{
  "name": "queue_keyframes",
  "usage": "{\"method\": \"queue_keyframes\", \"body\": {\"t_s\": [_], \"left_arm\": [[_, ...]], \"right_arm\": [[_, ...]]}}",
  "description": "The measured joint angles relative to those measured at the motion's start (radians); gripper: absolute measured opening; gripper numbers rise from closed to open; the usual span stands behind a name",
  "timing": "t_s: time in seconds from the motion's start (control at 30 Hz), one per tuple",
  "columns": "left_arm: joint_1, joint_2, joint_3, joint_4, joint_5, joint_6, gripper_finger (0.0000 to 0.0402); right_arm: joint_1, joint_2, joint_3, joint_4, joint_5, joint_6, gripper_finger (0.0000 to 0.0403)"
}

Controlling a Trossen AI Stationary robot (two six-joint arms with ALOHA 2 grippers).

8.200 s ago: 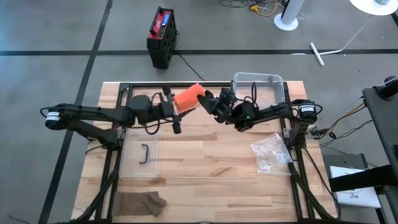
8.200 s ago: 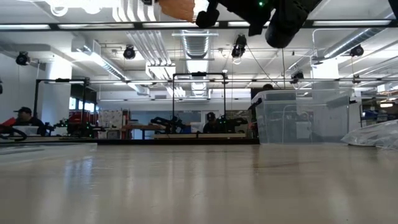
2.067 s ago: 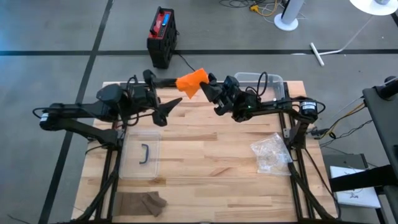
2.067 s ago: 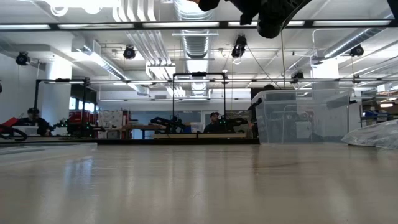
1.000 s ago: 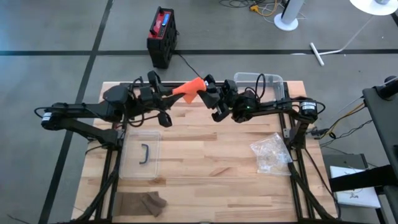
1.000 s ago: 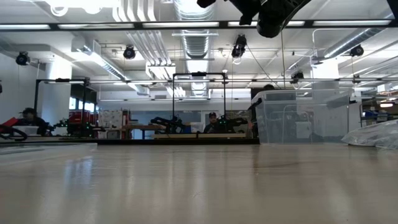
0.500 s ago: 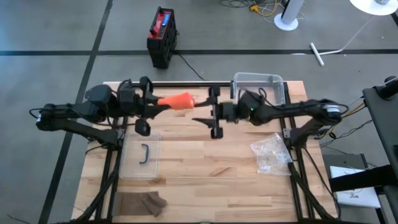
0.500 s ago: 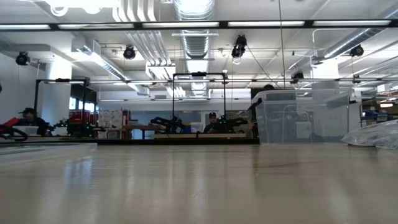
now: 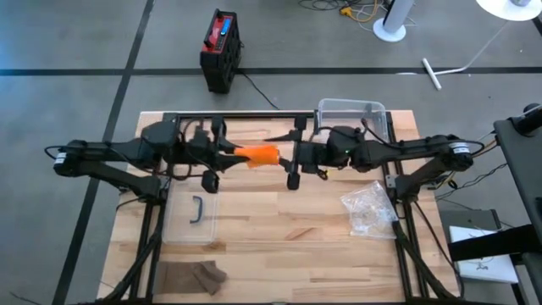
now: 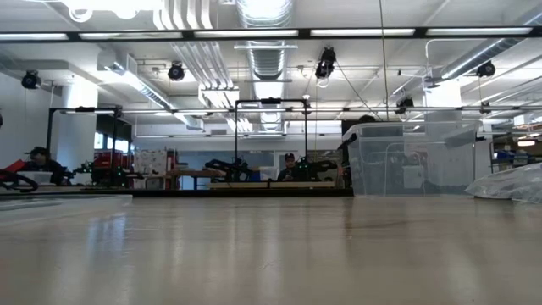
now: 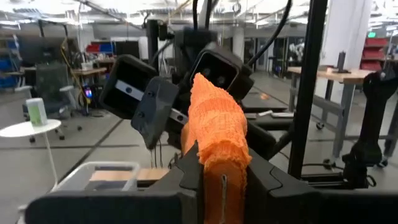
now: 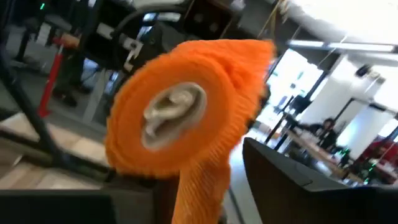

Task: Roll bandage
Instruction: Roll the orange bandage

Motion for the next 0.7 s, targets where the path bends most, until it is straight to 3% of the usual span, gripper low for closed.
{"method": "queue_keyframes", "body": {"t_s": [0.1,0.23,0.5,0.7], "left_arm": [[0.0,0.006,0.0,0.0,0.003,-0.002,0.0049],[0.0,-0.006,0.0,-0.053,0.017,-0.006,0.0049],[-0.007,-0.022,0.0,-0.026,0.156,-0.006,0.0047],[-0.01,-0.043,-0.003,-0.032,0.167,-0.004,0.0047]], "right_arm": [[0.0,0.005,0.031,-0.081,0.0,0.028,0.0117],[0.0,-0.006,0.024,-0.096,0.0,0.031,0.0019],[-0.026,0.007,0.006,-0.137,0.019,0.09,0.0001],[-0.019,0.056,-0.007,-0.131,0.022,0.115,0.0]]}}
